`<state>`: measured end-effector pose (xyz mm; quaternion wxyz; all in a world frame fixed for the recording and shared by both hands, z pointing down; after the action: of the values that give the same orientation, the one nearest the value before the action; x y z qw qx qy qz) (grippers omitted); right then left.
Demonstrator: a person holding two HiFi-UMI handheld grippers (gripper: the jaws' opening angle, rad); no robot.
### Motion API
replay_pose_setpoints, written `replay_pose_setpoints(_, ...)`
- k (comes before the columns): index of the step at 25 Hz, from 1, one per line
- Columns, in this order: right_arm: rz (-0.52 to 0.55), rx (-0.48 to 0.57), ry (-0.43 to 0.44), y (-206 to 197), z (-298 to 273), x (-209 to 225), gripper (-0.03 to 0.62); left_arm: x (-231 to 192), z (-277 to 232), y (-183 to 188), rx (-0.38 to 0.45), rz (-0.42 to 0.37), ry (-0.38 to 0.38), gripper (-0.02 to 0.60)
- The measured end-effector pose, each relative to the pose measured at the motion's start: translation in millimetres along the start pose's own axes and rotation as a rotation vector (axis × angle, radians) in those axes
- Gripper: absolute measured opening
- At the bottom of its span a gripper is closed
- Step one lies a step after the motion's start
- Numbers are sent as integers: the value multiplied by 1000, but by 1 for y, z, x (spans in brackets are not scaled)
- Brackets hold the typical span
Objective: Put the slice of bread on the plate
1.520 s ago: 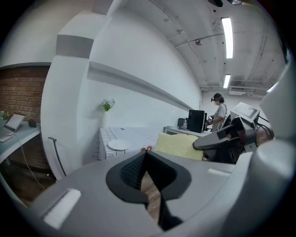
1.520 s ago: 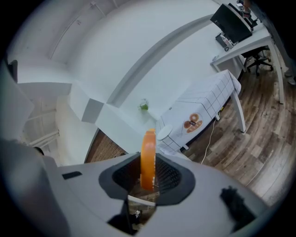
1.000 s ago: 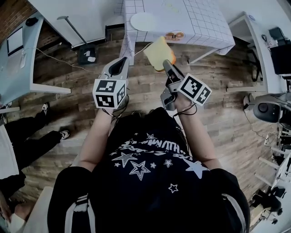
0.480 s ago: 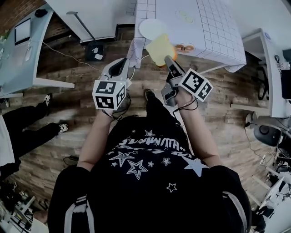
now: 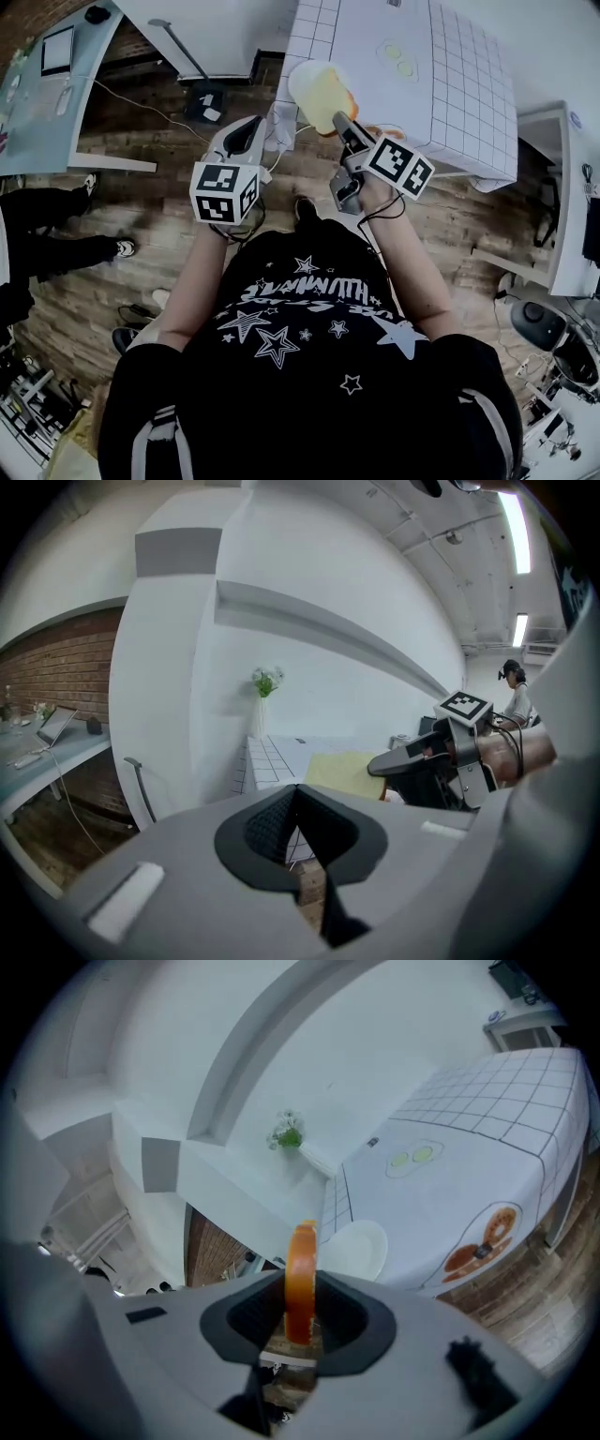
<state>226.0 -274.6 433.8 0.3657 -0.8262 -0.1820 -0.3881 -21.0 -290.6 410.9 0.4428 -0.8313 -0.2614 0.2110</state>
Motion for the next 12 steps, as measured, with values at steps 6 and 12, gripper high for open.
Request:
replay_pose_setpoints(6, 20, -62, 17, 26, -28, 12, 98, -6, -23, 11, -5, 20, 52, 9)
replay_pose_setpoints(12, 20, -145, 41, 42, -54, 25, 98, -5, -44, 19, -15, 30, 88, 9)
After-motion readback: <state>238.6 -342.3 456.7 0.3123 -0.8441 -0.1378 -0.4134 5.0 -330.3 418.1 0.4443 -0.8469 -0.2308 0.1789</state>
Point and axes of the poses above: the fingertips, and each gripper's own axes: z backward along the fingers, x to its right, y out of its top, the point moved 9 cm from there along z, backward along the fingers, and after that the axes turned 9 degrees about -x, right-handed, at the moved point
